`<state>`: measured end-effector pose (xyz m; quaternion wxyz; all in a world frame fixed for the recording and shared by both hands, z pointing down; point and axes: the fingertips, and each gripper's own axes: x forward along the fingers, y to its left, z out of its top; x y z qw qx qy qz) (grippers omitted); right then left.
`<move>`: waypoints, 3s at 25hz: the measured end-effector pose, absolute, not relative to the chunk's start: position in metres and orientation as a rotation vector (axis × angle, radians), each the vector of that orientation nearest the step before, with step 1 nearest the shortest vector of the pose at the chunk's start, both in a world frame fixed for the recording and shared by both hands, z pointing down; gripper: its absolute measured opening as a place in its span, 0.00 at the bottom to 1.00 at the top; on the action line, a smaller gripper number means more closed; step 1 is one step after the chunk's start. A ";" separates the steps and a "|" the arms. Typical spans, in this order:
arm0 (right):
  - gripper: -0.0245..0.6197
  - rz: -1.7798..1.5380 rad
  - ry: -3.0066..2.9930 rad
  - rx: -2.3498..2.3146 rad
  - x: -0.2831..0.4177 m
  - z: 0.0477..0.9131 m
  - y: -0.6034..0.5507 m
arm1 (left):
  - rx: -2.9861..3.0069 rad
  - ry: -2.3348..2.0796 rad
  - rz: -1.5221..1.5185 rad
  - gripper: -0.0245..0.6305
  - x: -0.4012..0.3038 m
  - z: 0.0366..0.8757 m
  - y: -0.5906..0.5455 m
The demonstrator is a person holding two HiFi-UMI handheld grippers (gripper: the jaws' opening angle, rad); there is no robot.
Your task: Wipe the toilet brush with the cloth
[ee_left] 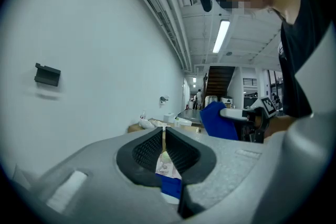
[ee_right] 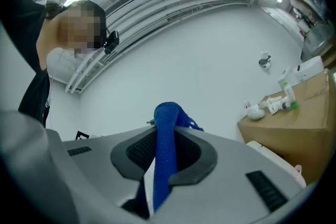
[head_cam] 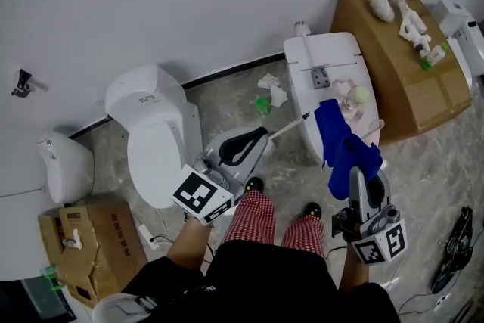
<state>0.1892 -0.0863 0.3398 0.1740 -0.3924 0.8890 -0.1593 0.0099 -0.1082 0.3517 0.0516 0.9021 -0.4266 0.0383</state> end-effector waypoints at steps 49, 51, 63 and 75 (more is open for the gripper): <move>0.14 -0.629 2.514 -1.293 0.181 0.459 -0.140 | 2.771 -1.017 0.381 0.05 0.044 0.506 -0.177; 0.14 -0.645 2.510 -1.301 0.182 0.466 -0.141 | 2.750 -1.028 0.376 0.05 0.042 0.515 -0.180; 0.14 -0.683 2.506 -1.308 0.184 0.505 -0.148 | 2.716 -1.005 0.427 0.07 0.049 0.561 -0.186; 0.14 -0.727 2.496 -1.303 0.180 0.536 -0.152 | 2.726 -0.982 0.448 0.12 0.058 0.603 -0.196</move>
